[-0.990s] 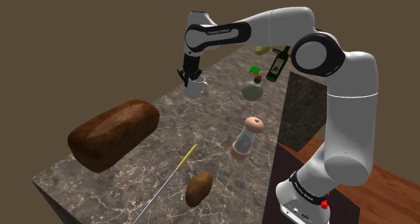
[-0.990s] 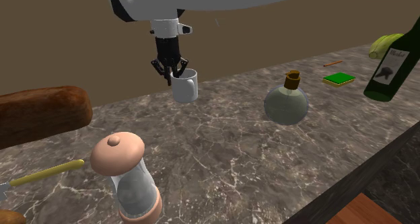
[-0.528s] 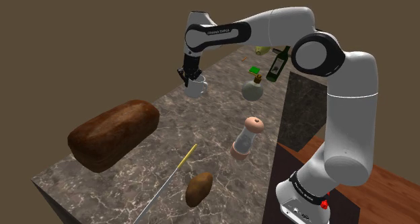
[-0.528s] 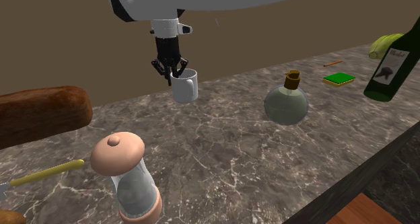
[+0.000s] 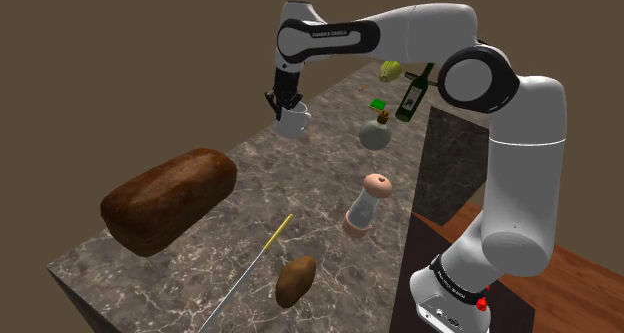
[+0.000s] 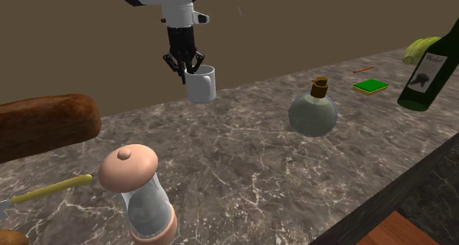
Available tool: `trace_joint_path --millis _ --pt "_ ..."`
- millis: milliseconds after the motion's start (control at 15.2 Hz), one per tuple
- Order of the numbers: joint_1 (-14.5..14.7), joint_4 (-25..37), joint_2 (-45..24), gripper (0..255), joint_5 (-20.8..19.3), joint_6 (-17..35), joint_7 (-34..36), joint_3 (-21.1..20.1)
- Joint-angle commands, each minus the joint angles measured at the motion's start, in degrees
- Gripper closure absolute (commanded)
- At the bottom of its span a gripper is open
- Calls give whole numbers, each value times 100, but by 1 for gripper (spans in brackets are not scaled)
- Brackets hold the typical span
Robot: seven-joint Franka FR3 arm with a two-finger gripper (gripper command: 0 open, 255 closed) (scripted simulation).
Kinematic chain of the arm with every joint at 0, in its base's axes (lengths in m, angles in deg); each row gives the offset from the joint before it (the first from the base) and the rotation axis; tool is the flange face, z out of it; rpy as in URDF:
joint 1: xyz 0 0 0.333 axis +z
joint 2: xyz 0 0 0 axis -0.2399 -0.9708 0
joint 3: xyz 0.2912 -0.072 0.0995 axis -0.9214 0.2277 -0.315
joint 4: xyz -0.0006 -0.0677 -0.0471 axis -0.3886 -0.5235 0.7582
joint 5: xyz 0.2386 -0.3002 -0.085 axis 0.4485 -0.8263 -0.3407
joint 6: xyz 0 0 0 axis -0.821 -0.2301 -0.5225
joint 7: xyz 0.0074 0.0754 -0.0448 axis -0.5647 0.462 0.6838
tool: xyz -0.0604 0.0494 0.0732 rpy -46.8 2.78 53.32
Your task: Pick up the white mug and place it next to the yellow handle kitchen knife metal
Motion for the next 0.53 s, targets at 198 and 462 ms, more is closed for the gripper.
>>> trace_joint_path --millis 198,462 --pt "-2 246 85 255 5 -331 -6 -1" --pt "0 491 125 255 7 -616 -8 -3"
